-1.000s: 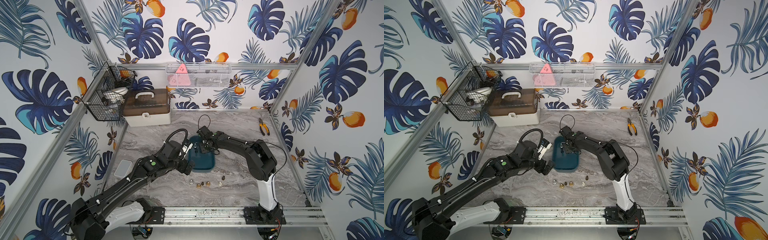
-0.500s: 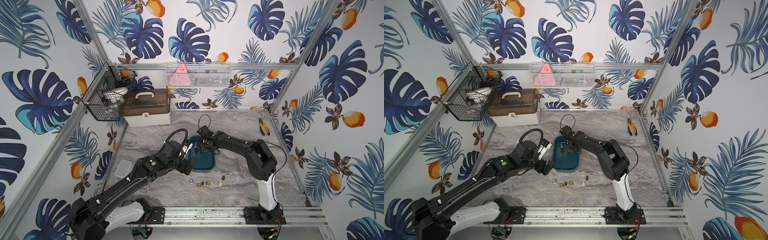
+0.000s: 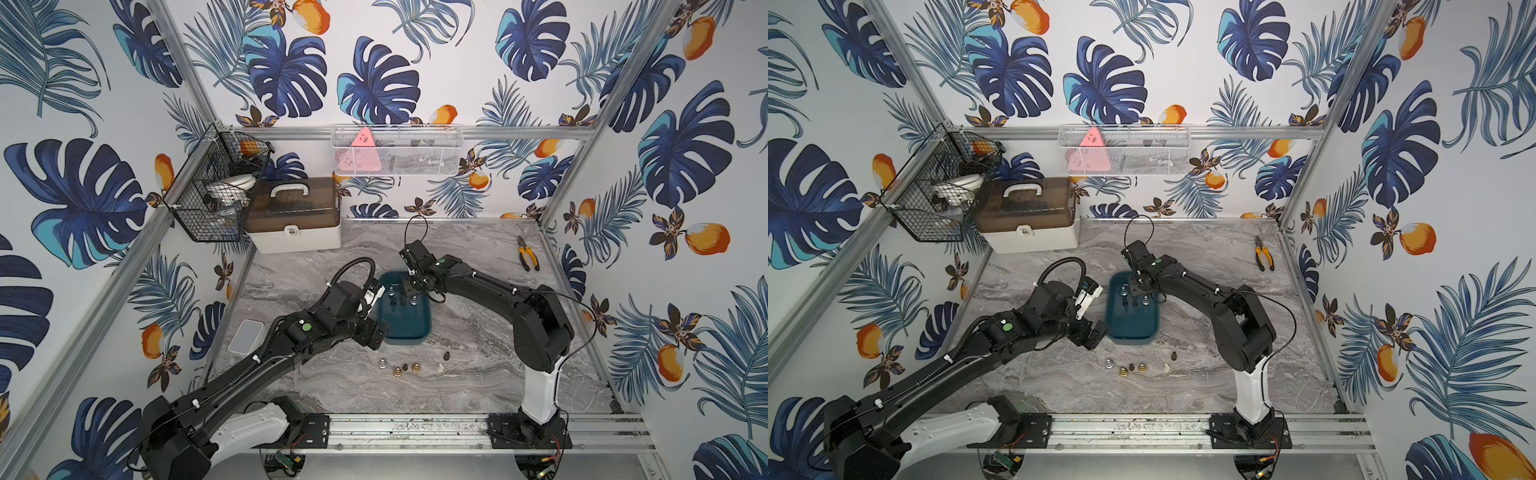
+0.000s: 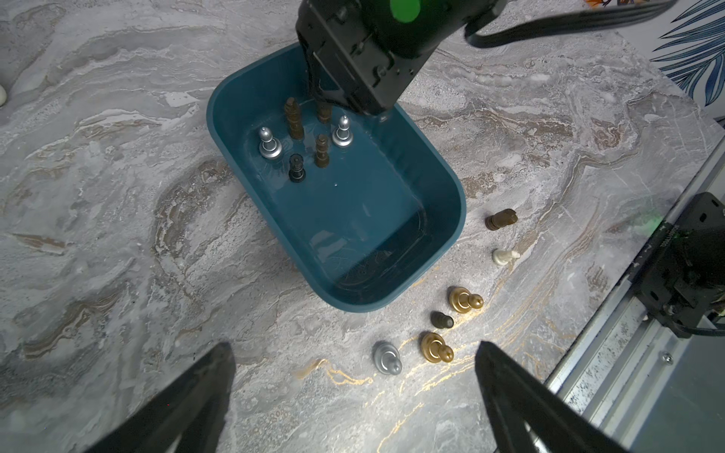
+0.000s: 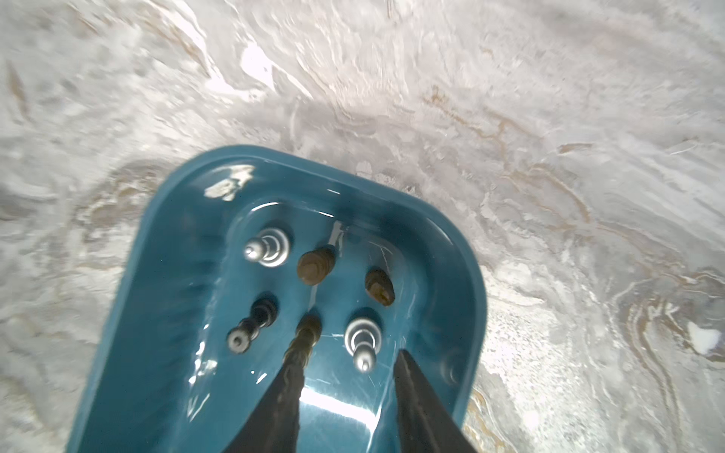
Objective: Put the chess pieces into the storage box
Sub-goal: Place the chess piece in the storage box.
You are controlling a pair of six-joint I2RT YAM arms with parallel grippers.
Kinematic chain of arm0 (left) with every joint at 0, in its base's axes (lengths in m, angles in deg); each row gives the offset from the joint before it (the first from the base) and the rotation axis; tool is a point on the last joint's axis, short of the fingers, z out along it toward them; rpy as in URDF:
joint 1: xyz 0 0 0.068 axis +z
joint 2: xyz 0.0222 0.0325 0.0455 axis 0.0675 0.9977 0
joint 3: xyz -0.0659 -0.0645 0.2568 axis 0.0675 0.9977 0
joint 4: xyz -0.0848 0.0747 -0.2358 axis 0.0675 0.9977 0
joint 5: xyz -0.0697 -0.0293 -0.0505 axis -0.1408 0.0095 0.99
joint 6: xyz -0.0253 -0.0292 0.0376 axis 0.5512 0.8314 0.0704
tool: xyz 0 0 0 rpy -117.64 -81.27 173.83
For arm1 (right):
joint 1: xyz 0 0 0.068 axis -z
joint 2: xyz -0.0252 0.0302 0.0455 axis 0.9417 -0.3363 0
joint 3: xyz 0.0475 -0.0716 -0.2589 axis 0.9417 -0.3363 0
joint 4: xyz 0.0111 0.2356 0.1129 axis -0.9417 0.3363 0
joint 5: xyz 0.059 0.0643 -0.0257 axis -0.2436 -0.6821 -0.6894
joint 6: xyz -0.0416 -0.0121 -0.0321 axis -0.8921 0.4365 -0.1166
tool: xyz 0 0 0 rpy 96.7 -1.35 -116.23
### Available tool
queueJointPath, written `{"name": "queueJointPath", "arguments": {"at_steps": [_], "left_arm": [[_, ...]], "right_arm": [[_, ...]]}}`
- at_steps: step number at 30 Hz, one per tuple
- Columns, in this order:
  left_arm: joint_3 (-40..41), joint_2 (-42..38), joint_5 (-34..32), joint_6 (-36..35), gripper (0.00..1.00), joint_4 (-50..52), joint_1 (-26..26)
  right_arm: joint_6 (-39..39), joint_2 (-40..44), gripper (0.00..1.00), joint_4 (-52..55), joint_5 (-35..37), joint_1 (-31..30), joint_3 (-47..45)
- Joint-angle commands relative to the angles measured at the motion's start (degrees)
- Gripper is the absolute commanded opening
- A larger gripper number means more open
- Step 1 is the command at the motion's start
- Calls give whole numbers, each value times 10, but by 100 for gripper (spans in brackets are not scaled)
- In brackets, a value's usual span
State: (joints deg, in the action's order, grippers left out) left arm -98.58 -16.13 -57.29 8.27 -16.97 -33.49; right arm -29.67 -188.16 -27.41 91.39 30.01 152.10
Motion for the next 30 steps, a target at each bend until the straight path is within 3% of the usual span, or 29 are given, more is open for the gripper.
{"name": "queueJointPath", "arguments": {"at_steps": [1,8,15,24,27,30], "left_arm": [[8,-10,3,25,94,-26,3],[-10,11,-15,129,78,21,2],[-14,11,-31,168,65,100,-7],[-31,78,-104,232,55,142,-105],[-27,99,-95,249,46,132,-114],[-22,106,-81,254,47,116,-121]], "right_arm": [[-6,59,43,-47,-36,-1,-49],[-43,264,48,-282,-158,-9,-312],[-23,416,58,-474,-198,-15,-531],[-44,443,64,-693,-242,-32,-692],[-50,447,65,-726,-242,-34,-704],[-49,454,66,-738,-231,-35,-714]]}}
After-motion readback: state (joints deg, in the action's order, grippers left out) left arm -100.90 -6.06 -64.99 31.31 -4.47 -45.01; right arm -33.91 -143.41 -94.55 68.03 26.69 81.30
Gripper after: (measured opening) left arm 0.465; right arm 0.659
